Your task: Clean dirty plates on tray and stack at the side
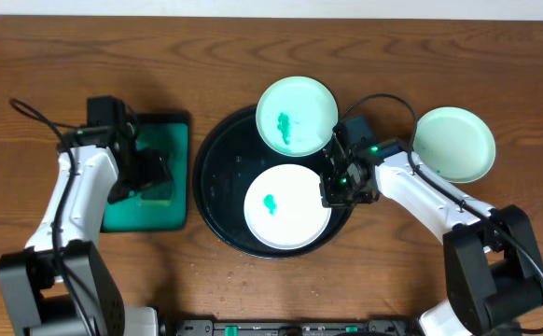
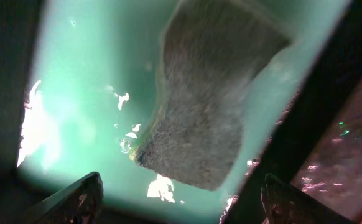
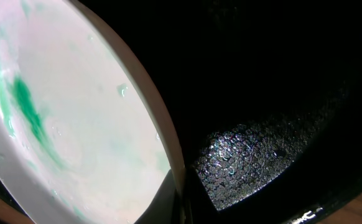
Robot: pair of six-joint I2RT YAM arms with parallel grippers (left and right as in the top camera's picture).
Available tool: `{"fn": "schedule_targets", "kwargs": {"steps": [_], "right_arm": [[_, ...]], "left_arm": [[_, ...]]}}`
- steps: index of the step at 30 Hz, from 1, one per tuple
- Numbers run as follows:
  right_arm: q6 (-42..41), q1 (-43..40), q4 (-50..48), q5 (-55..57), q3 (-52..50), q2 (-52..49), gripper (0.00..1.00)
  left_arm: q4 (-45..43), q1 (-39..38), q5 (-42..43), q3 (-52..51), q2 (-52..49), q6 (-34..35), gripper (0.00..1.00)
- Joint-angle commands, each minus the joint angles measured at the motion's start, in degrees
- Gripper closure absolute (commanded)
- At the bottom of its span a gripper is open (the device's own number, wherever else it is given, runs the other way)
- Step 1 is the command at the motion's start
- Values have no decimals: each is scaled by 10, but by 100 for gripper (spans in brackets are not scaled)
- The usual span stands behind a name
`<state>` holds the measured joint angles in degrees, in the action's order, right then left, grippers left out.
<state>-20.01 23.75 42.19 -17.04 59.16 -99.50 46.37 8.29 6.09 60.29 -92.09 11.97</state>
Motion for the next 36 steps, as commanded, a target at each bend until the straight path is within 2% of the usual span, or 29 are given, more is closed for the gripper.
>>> {"fn": "schedule_targets", "kwargs": {"steps": [1, 9, 17, 19, 20, 21, 22, 23, 25, 36], "right_arm": [[-6, 3, 0, -17, 0, -4, 99], [-6, 3, 0, -20, 0, -4, 99], [-6, 3, 0, -21, 0, -4, 99], [-6, 3, -1, -21, 0, -4, 99], [-6, 3, -1, -21, 0, -4, 99], [-6, 3, -2, -21, 0, -4, 99], [-6, 3, -2, -21, 0, -4, 99], [-6, 3, -2, -21, 0, -4, 99], [-6, 3, -2, -21, 0, -4, 99], [-10, 3, -2, -28, 0, -4, 99]], "left_arm": [[-14, 0, 0, -29, -18, -3, 17], [-79, 0, 10, -83, -46, -34, 14], [-125, 0, 51, -84, -63, -62, 15], [-126, 0, 51, -84, -63, -62, 25], [-126, 0, 51, -84, -63, -63, 40], [-127, 0, 51, -84, -63, -62, 65], [-127, 0, 51, -84, -63, -62, 78], [-128, 0, 51, -84, -63, -62, 87], [-129, 0, 50, -84, -63, -62, 93], [-127, 0, 51, -84, -63, -52, 93]]}}
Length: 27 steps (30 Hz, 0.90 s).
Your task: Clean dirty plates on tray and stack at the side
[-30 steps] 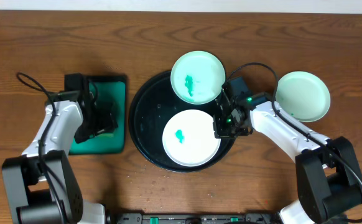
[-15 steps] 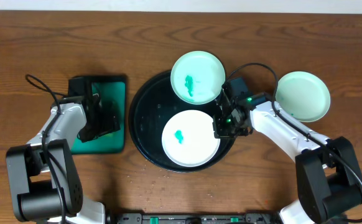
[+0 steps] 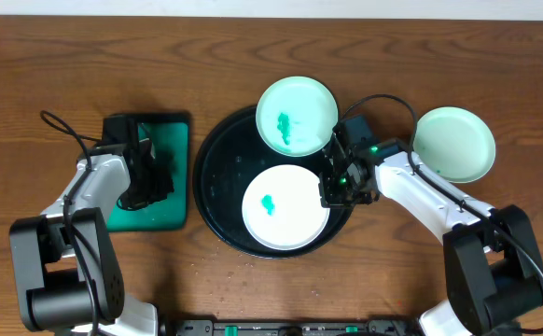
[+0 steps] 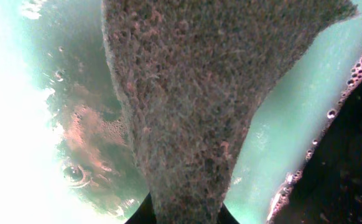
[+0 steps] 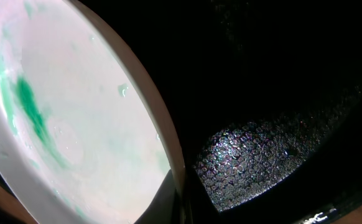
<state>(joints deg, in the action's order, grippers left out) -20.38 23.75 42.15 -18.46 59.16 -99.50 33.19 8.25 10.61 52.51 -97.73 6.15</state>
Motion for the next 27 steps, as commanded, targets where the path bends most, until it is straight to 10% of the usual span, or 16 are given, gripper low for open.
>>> {"fn": "schedule_targets", "kwargs": {"steps": [1, 2, 4, 27], "right_arm": [[-6, 3, -1, -14, 0, -4, 99], [-6, 3, -1, -14, 0, -4, 99], [-6, 3, -1, -14, 0, -4, 99], [-6, 3, -12, -15, 0, -4, 99]], "left_arm": [[7, 0, 6, -6, -6, 13, 87], [11, 0, 7, -6, -6, 14, 44], [19, 0, 10, -6, -6, 14, 15], [-6, 0, 9, -5, 99, 14, 7]]}}
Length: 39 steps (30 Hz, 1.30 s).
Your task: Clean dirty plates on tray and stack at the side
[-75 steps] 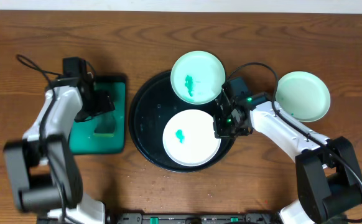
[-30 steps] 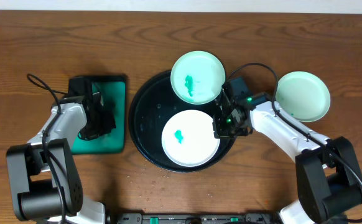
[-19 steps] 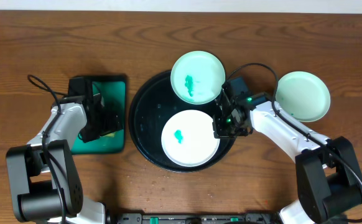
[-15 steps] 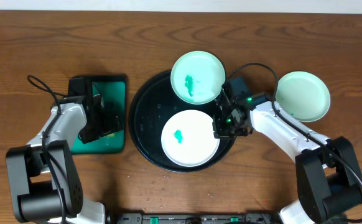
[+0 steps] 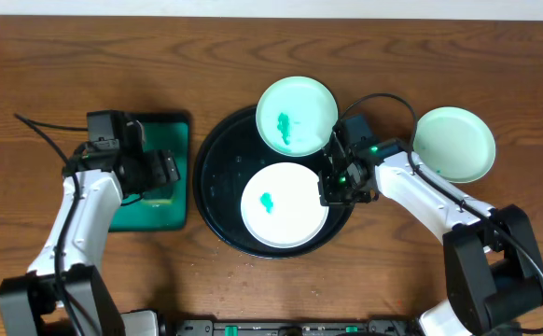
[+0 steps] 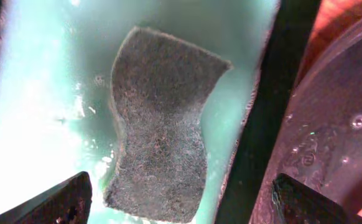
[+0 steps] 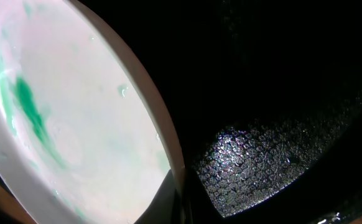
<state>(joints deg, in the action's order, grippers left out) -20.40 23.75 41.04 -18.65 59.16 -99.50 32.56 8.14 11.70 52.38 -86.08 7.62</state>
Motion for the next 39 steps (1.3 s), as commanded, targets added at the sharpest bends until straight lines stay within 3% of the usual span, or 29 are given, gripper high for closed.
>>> {"fn": "schedule_targets", "kwargs": {"steps": [1, 8, 20, 25, 30, 39], "right_arm": [[-6, 3, -1, -13, 0, -4, 99], [-6, 3, 0, -13, 0, -4, 99], [-6, 3, -1, -13, 0, -4, 99], [-6, 3, 1, -13, 0, -4, 99], [-6, 3, 1, -13, 0, -4, 99], [-6, 3, 6, -13, 0, -4, 99]], "left_arm": [[-1, 1, -2, -4, -24, -1, 8], [-26, 1, -1, -4, -58, -1, 20], [-68, 2, -2, -4, -93, -1, 23], [-81, 2, -2, -4, -106, 0, 34], [-85, 2, -2, -4, -109, 0, 54], [-85, 2, -4, -4, -114, -1, 56]]}}
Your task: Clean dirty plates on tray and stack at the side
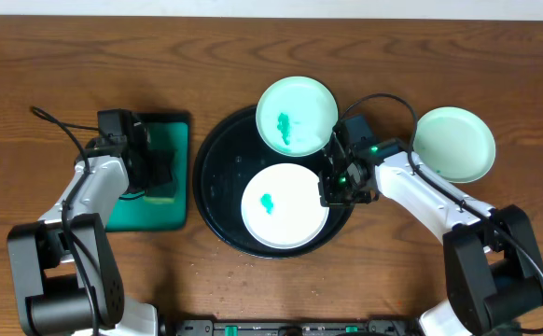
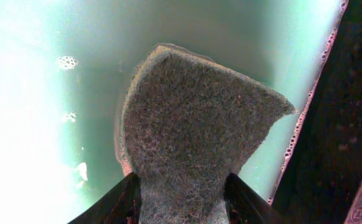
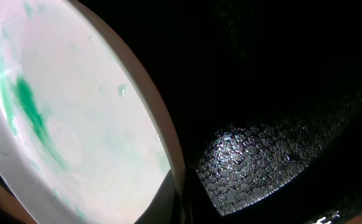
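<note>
A white plate [image 1: 284, 205] with a green smear [image 1: 270, 201] lies in the round black tray [image 1: 217, 177]. My right gripper [image 1: 332, 191] is shut on its right rim; the right wrist view shows the plate [image 3: 75, 124] pinched at the gripper [image 3: 181, 186]. A mint plate [image 1: 296, 115] with a green stain rests on the tray's far edge. My left gripper [image 1: 160, 173] is down in the green basin [image 1: 136, 215], shut on the grey sponge [image 2: 187, 137], which sits in soapy water between the fingers [image 2: 116, 202].
A clean mint plate [image 1: 453, 143] sits on the wooden table to the right of the tray. The basin stands just left of the tray. The tray floor [image 3: 280, 93] is wet and dark.
My left gripper was open above the sponge lying in the basin; now it is lower and shut on the sponge. The right gripper and the white plate have not moved.
First my left gripper hung open over the sponge in the basin. Then the sponge was pinched close between its fingers. Then the gripper was open and higher, the sponge lying in the water. Now it grips the sponge again. The right gripper held the white plate's rim throughout.
</note>
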Robot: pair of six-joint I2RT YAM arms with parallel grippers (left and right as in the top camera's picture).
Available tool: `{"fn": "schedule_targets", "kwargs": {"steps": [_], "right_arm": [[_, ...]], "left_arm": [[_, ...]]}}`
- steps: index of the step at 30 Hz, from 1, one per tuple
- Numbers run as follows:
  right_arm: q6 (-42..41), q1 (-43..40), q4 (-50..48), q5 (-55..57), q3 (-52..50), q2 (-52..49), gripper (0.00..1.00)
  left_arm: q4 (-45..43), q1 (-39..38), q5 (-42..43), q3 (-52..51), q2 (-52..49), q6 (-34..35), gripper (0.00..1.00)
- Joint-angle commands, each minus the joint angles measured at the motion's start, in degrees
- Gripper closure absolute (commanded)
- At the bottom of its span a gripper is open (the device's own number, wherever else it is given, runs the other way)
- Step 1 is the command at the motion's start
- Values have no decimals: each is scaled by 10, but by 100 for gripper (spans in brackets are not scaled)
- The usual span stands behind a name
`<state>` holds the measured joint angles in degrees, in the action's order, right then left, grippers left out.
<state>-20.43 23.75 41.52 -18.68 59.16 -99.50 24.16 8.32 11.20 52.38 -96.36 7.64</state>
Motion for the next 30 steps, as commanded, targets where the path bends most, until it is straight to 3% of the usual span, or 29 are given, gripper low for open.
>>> {"fn": "schedule_targets", "kwargs": {"steps": [1, 3, 6, 14, 30], "right_arm": [[-6, 3, 1, -13, 0, -4, 99], [-6, 3, 1, -13, 0, -4, 99], [-6, 3, 2, -13, 0, -4, 99], [-6, 3, 6, -13, 0, -4, 99], [0, 3, 2, -13, 0, -4, 99]], "left_arm": [[-1, 0, 1, -4, -14, -1, 56], [-1, 0, 1, -4, -24, -1, 62], [-1, 0, 2, -4, -36, 1, 93], [16, 0, 2, 13, 15, 21, 93], [32, 0, -2, 14, 360, -59, 93]]}}
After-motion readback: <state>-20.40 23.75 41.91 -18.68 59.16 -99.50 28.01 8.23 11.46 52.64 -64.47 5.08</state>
